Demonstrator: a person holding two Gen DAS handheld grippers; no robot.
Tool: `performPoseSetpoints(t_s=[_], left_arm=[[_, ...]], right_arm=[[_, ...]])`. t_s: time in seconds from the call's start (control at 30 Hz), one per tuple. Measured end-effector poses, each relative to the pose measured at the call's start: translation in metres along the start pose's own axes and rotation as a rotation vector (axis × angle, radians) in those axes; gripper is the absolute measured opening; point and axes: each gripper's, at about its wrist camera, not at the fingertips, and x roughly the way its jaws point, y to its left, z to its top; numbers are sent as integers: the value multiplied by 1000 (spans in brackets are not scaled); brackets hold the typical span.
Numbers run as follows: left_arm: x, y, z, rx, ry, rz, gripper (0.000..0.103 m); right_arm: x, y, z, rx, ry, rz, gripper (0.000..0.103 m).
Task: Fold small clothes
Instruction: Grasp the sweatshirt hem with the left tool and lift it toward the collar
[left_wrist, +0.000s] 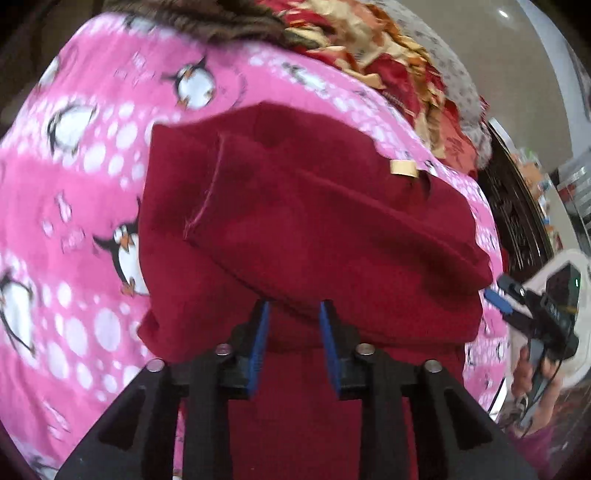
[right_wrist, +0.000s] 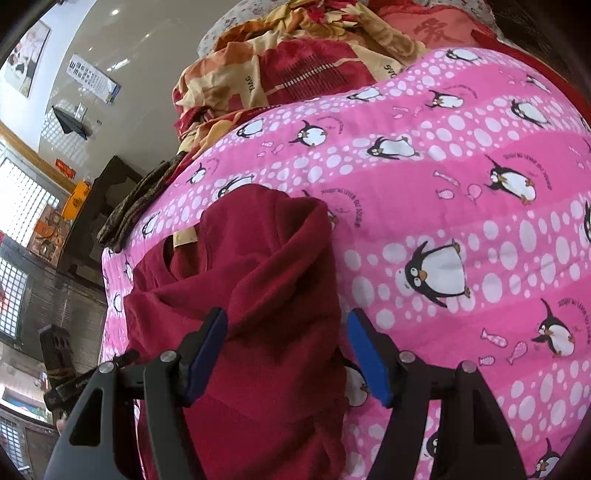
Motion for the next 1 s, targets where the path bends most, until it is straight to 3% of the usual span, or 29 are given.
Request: performPoseSetpoints(t_s=[0.27,0.43,0.63,0.87,0.9,0.93,1.0], left_arm=[[11,11,9,-189,-36,-166,12],[13,14,10,-258,-46,-130,12],[5,17,1,-242,-84,-52,13],[10,13,29,-294,-154,-115,14],[9,10,29,-280,-151,-119,13],[6,5,29,-261,-149,-127,0],[-14,-8,28,-186,-182,-143,0]], right_arm=[[0,-10,-4,22,4,-7,71],[-1,-13,-3,40,-5,-7,71],[-3,-14,-2,26,-10,-10,72],[2,-20,1,63,-32,-4,72],[3,-21,2,71,-35,0,72],[3,-21,4,78,-38,3,72],[2,-24,7,103,-50,11,72]])
